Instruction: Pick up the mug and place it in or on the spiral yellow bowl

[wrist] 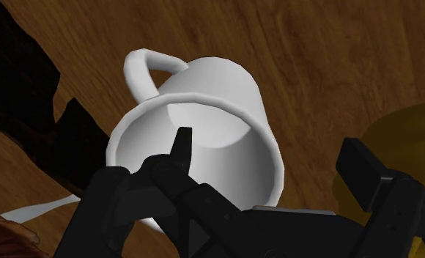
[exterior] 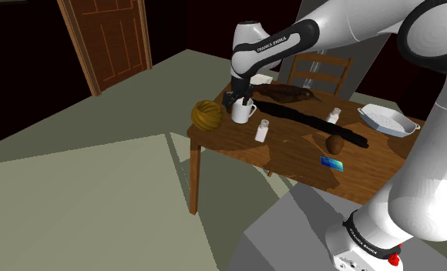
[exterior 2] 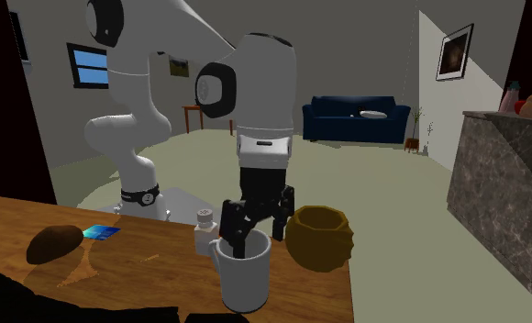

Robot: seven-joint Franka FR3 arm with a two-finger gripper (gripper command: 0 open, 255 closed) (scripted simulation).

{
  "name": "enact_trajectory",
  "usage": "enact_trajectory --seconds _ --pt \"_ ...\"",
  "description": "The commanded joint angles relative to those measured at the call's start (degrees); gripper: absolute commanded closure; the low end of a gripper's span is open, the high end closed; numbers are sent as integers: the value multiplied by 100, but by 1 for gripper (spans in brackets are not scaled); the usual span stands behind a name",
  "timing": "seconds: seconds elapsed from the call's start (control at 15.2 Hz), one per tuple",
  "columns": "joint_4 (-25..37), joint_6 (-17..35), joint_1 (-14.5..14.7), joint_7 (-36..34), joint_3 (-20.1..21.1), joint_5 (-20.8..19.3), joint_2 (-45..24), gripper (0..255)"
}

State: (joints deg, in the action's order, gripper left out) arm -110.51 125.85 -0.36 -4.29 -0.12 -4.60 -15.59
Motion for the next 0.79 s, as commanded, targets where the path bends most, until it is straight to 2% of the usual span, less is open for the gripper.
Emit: enact_trajectory --seconds 0.0,0.59,0.73 --pt "0 0 0 0 0 0 0 255" --pt "0 1 0 0 0 0 0 255" --pt "59 -133 0 11 2 7 75 255"
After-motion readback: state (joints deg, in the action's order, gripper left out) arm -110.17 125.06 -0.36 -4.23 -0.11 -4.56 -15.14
